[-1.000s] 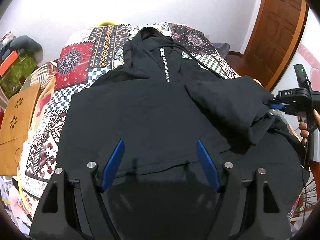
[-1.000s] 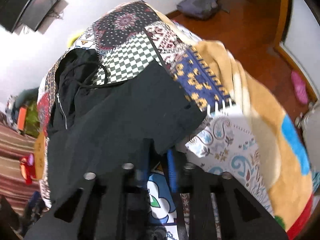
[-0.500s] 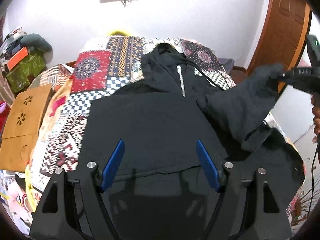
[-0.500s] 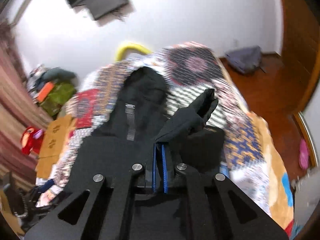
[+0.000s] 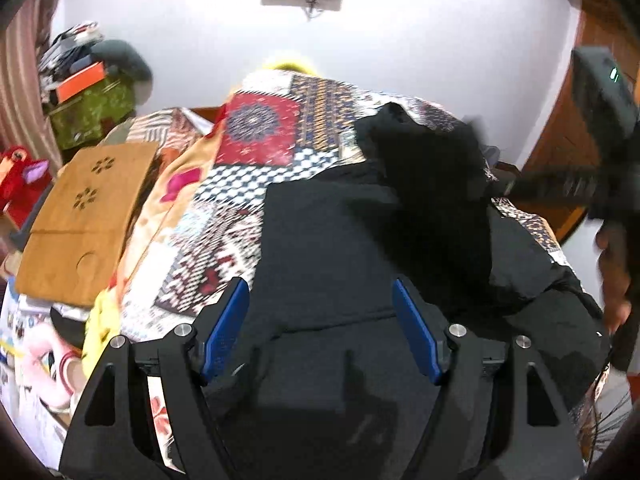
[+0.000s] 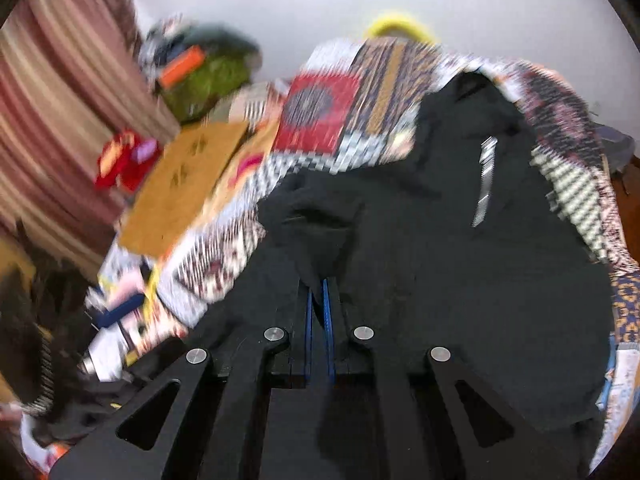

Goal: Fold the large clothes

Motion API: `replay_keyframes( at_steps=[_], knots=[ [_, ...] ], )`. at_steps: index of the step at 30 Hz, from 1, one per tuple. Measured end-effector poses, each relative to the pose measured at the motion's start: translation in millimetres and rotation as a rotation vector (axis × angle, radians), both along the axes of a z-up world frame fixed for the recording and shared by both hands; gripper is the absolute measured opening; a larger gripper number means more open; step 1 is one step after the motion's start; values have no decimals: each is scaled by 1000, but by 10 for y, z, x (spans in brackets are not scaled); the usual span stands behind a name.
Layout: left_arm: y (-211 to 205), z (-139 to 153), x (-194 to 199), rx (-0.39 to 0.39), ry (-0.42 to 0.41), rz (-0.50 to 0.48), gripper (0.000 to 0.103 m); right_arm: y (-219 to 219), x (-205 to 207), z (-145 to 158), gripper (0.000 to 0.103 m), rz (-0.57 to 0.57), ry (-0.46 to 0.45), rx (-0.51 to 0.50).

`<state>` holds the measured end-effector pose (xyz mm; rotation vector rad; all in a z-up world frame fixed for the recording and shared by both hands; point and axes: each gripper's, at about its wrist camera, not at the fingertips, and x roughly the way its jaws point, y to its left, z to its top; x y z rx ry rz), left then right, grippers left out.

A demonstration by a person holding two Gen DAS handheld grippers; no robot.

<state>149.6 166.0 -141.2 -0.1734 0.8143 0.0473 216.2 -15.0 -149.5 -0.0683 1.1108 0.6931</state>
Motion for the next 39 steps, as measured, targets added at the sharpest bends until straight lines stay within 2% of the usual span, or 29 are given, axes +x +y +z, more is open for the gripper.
replay_keyframes(
  at_steps=[2, 4, 8, 9, 12, 13, 17, 22, 25, 26, 28, 29, 32, 34, 39],
  knots=[
    [119, -62, -71, -12, 16, 24, 73, 107, -63, -187, 9, 39, 64, -25],
    [187, -111, -124, -21, 30, 40, 73, 129, -128, -265, 9, 48, 88, -55],
    [289, -238, -145, -62, 68, 64, 73, -15, -191, -171, 14, 65, 88, -59],
    [302, -273, -131, -86, 79, 66, 73, -76, -199, -111, 19, 54, 72, -63],
    [295, -350, -68, -163, 100, 60, 73, -316, -256, 76, 47, 18, -14, -76],
    [282, -371, -42, -191, 106, 56, 73, -442, -271, 154, 52, -2, -57, -77],
    [162, -502, 134, -313, 144, 22, 73, -929, -262, 318, 54, -82, -159, -126],
    [0, -761, 368, -387, 216, 15, 73, -1592, -208, 334, 62, -225, -204, -182],
    [-66, -946, 504, -352, 266, 34, 70, -2017, -166, 263, 62, -318, -186, -201],
    [-97, -1004, 551, -325, 282, 40, 59, -2136, -153, 235, 62, -344, -177, -202],
    [-157, -1099, 611, -267, 313, 47, 45, -2340, -131, 184, 62, -396, -158, -202],
    [-174, -1103, 613, -245, 308, 51, 41, -2453, -110, 157, 62, -423, -146, -198],
    [-294, -950, 582, -141, 246, 40, 25, -2671, -50, 175, 62, -474, -139, -185],
    [-375, -744, 530, -75, 177, 27, 22, -2756, -4, 214, 62, -504, -147, -171],
    [-517, -202, 513, 30, 32, -12, 19, -2795, 89, 200, 62, -527, -135, -120]
  ],
)
